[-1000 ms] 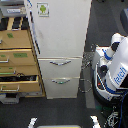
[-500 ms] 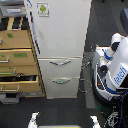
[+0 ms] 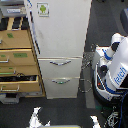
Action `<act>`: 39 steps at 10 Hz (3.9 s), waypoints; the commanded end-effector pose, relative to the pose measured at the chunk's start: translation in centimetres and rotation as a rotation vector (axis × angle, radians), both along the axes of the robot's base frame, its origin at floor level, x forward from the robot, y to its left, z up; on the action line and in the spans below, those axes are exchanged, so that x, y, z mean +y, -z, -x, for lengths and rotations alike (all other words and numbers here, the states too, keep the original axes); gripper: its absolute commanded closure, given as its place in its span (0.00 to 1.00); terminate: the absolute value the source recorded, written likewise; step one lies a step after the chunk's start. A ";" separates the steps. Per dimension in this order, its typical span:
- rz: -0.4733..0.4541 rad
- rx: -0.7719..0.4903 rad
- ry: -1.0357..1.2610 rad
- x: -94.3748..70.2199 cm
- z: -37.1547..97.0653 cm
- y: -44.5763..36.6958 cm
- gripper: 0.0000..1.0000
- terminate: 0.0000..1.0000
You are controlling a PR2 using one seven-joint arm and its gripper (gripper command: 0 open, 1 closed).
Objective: Opening the fridge
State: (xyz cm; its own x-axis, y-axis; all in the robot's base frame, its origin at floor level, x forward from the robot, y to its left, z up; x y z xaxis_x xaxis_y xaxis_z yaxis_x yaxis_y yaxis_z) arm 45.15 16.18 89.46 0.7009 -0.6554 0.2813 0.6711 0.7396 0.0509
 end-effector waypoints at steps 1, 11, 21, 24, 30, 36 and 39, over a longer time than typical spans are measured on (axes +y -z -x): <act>0.135 -0.035 0.040 -4.0 -9.7 -8.2 0.00 0.00; -0.181 -0.091 -0.194 -5.9 -24.6 -14.3 0.00 0.00; -0.361 0.046 -0.586 -1.8 -32.6 -15.4 0.00 0.00; -0.394 0.053 -0.671 -1.0 -35.3 -16.0 0.00 0.00; -0.363 0.117 -0.766 5.1 -40.1 -17.7 0.00 0.00; -0.362 0.103 -0.784 11.7 -42.6 -19.6 0.00 0.00; -0.233 0.160 -0.678 10.6 -45.2 -18.6 0.00 0.00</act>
State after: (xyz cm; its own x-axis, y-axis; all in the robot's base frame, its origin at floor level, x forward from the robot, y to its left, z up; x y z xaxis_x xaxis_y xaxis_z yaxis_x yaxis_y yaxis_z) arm 86.86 27.24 108.86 0.9988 -0.0118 0.0478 -0.0052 0.9407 0.3391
